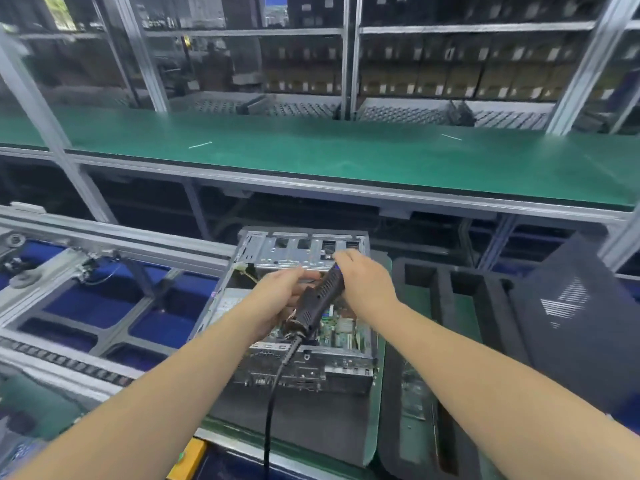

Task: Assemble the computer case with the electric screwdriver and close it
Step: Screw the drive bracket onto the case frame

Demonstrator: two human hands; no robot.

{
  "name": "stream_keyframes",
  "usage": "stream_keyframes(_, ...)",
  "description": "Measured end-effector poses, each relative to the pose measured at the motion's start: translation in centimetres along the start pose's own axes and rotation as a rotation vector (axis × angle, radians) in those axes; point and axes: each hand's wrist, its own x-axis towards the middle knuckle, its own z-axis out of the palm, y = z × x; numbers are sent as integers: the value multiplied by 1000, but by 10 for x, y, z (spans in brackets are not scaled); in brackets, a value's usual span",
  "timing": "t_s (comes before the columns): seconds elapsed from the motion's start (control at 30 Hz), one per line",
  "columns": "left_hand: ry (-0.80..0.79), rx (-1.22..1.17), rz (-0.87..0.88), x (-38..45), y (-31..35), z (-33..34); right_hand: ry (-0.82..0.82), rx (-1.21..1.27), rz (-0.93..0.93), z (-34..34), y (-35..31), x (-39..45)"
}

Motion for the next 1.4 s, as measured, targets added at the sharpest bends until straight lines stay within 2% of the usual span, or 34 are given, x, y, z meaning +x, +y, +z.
stream_keyframes(0.17,-130,154,12,22,-3,63,-42,104,66,-13,81,-17)
stream_keyframes(0.33,-108,581,218,52,-9,122,-39,221,139,-2,141,-40)
stream_keyframes(0.43,-131,926,345,66,-13,141,-33,385,179,16,164,-55)
stream_keyframes(0.53,-171,1466,534,81,-17,157,16,420,198,33,179,-69)
stream_keyframes(0.63,-294,1785,548,93,-21,177,85,483,261,42,185,-89)
stream_keyframes(0.73,-393,1859,479,105,-32,202,90,471,276,52,194,-110)
stream_keyframes(0.93,-454,1705,232,116,-49,238,66,356,283,65,229,-135)
stream_keyframes(1.17,-361,2019,171,114,-68,243,18,418,186,79,254,-133)
stream_keyframes(1.4,-349,2149,3,103,-106,238,-44,615,88,91,246,-124)
